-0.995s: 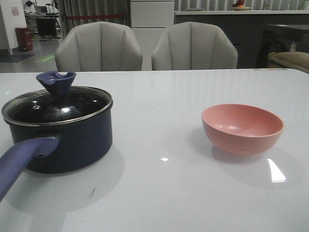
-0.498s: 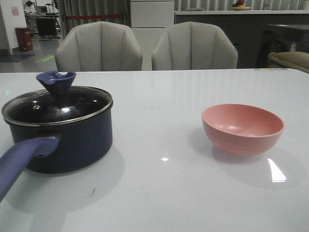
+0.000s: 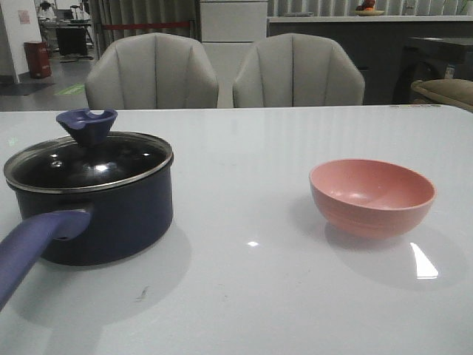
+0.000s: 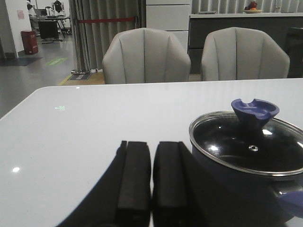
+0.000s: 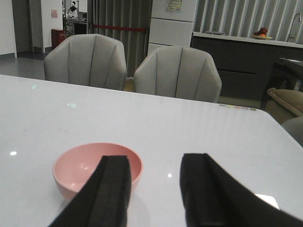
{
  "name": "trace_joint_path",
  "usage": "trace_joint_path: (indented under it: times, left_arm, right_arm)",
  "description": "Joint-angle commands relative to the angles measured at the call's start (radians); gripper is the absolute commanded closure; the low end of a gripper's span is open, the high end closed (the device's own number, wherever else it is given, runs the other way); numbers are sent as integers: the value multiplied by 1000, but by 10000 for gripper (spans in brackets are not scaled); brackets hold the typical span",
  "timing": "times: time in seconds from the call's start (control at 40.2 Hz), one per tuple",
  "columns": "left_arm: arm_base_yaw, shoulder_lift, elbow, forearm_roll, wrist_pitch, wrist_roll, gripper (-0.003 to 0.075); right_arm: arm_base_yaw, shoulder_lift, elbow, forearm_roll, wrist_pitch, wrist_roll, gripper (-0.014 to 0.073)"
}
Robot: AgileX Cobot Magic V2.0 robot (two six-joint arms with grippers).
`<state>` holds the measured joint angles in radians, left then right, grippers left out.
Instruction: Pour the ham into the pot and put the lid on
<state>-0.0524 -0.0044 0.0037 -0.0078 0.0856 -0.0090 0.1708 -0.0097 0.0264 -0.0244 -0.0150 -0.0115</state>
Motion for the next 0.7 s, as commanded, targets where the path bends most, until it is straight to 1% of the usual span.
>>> trace_joint_path:
  times: [0.0,0.075,0.124,0.149,0.224,0.373,0.672]
  left_arm:
    - [-8,-20,22,-2,-86,-10,607]
    - [-8,-20,22,-2,-86,-10,607]
    - [-8,-20,22,-2,-86,-10,607]
    - [-8,-20,22,-2,-86,-10,607]
    - [-8,-20,22,-2,-86,-10,607]
    - [-8,-20,22,-2,-86,-10,607]
    - [-8,-20,22,-2,-86,-10,607]
  right_arm:
    - [-7,-20,-5,2,-90,-10,235]
    - [-7,-20,-5,2,-85,-10,340]
    - [-7,-20,-5,2,-77,-10,442]
    - [-7,-20,-5,2,-71,-10,474]
    - [-7,-20,-5,2,-59,-10,446]
    - [-8,-20,-5,10,-35,-9,447]
    - [-68,-20,-5,17,-51,-8,447]
